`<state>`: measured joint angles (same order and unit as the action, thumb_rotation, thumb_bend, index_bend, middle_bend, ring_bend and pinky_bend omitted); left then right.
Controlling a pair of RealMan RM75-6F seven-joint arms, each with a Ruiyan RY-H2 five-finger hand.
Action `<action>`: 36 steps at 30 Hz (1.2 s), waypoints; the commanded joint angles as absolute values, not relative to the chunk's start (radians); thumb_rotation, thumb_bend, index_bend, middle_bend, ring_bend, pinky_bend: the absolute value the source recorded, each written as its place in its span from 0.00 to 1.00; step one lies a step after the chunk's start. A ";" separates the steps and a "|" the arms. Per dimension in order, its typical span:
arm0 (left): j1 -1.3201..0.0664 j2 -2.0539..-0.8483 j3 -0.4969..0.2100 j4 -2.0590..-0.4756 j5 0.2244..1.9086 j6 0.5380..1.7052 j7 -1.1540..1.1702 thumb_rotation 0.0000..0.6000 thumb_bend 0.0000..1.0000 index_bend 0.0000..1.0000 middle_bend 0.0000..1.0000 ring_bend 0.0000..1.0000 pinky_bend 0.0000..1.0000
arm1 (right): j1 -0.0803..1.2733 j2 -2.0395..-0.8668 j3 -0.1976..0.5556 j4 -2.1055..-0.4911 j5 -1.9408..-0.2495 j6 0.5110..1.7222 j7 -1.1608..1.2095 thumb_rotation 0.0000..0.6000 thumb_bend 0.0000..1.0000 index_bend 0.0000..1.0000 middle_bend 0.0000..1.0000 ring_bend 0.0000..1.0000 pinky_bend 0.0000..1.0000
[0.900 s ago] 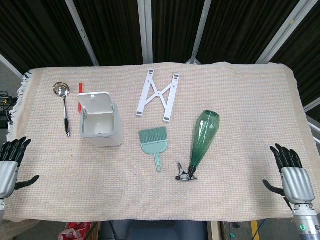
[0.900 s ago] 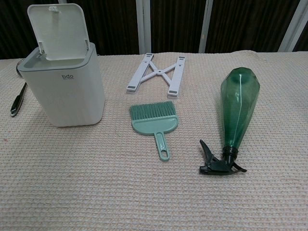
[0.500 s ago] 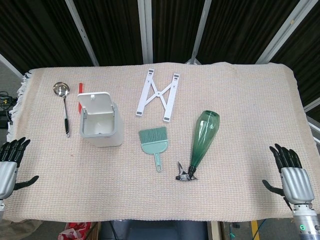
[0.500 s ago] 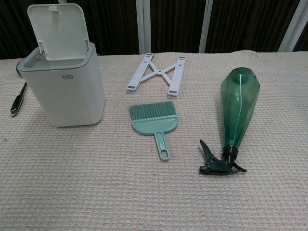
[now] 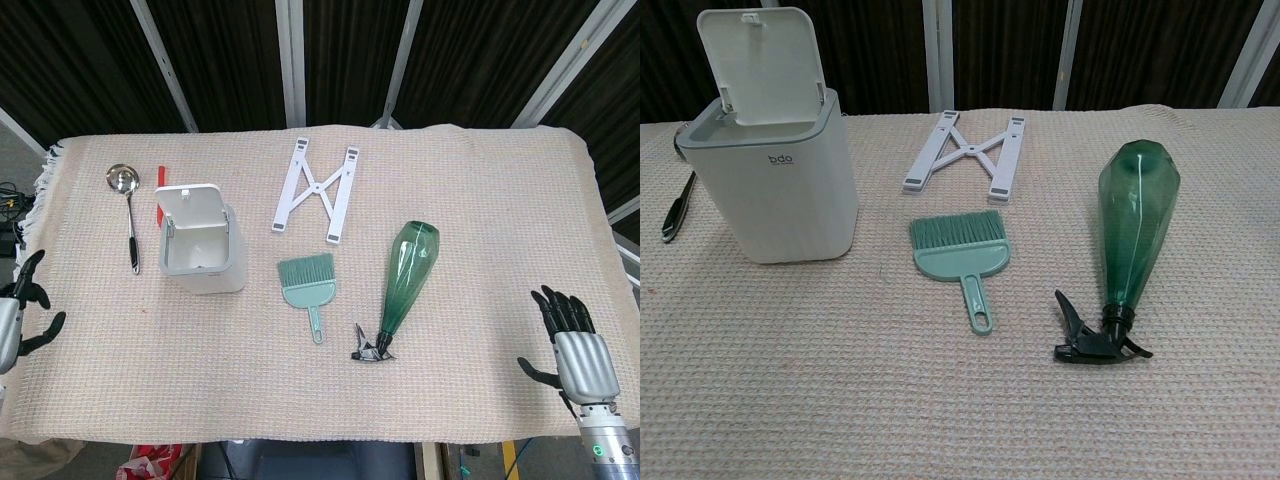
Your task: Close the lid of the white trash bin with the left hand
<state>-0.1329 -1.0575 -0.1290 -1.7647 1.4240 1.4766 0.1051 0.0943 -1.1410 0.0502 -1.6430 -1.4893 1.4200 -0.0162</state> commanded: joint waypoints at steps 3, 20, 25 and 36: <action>-0.255 -0.947 -0.235 -1.910 1.275 1.309 0.151 1.00 0.63 0.00 0.98 0.87 0.93 | 0.100 -1.148 0.054 -1.643 -1.483 1.412 -0.019 1.00 0.23 0.00 0.00 0.00 0.00; -0.743 -0.760 -0.385 -1.988 0.510 0.835 0.421 1.00 0.73 0.00 1.00 0.91 0.97 | 0.108 -1.153 0.059 -1.656 -1.457 1.393 -0.015 1.00 0.23 0.00 0.00 0.00 0.00; -0.880 -0.812 -0.346 -1.955 0.345 0.849 0.519 1.00 0.73 0.06 1.00 0.91 0.97 | 0.110 -1.150 0.065 -1.648 -1.441 1.385 0.001 1.00 0.23 0.00 0.00 0.00 0.00; -1.041 -0.909 -0.301 -1.904 0.172 0.902 0.613 1.00 0.75 0.18 1.00 0.92 0.97 | 0.105 -1.137 0.067 -1.650 -1.429 1.386 0.025 1.00 0.23 0.00 0.00 0.00 0.00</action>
<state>-1.0243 -0.8953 -0.3116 -1.9114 0.1895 0.8934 0.6008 0.1048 -1.1372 0.0668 -1.6496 -1.4297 1.3863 0.0244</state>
